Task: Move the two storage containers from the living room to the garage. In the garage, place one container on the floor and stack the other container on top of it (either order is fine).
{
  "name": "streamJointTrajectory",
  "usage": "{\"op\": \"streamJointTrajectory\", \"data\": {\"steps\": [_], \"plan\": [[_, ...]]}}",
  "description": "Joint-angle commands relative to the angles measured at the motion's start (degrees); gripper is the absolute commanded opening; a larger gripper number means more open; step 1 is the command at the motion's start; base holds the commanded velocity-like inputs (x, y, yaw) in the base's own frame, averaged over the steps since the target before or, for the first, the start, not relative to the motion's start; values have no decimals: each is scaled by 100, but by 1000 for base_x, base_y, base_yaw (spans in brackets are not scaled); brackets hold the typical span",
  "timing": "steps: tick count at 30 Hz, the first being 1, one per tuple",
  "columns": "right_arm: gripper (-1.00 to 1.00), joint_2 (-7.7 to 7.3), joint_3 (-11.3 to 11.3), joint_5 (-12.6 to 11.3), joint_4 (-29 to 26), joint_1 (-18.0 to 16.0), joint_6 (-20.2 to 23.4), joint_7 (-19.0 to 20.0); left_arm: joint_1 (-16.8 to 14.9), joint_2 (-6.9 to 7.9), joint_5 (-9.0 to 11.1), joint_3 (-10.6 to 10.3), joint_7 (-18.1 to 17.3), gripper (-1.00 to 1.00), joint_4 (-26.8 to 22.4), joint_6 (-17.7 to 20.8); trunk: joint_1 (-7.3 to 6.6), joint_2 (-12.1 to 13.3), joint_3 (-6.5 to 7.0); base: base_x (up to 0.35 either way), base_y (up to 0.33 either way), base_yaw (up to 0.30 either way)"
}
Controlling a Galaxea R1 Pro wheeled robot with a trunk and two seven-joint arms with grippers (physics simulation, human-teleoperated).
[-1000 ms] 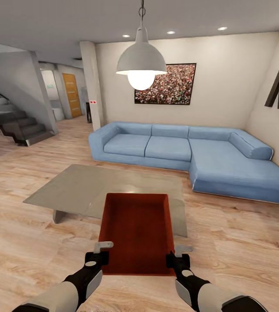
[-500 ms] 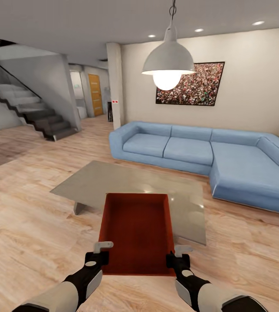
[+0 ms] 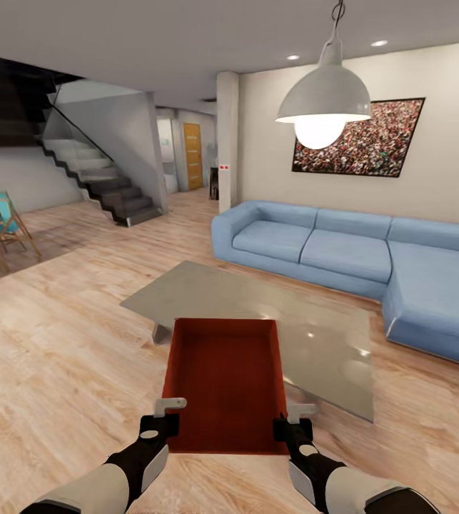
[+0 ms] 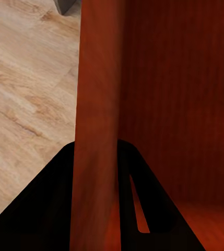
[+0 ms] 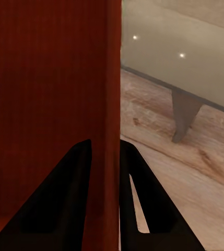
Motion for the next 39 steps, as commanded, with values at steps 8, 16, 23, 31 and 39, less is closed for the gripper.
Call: {"op": "streamJointTrajectory", "data": {"steps": [8,16,23,31,39], "plan": [[-100,-58,-107,156,-13,-5,-4,10,-8,71,252,237,51,-100,9,1,0,-5,-7,0,0,300],[-100,-58,-107,156,-13,-5,-4,11,-8,70,252,237,51,-100,9,1,0,-5,-7,0,0,300],[-100,-58,-107,156,-13,-5,-4,12,-8,71,252,240,52,-100,9,1,0,-5,-7,0,0,300],[-100,-58,-107,156,-13,-5,-4,11,-8,69,252,237,52,-100,5,1,0,-5,-7,0,0,300],[-100,-58,-107,156,-13,-5,-4,16,-8,68,252,237,52,-100,0,1,0,-5,-7,0,0,300]]}}
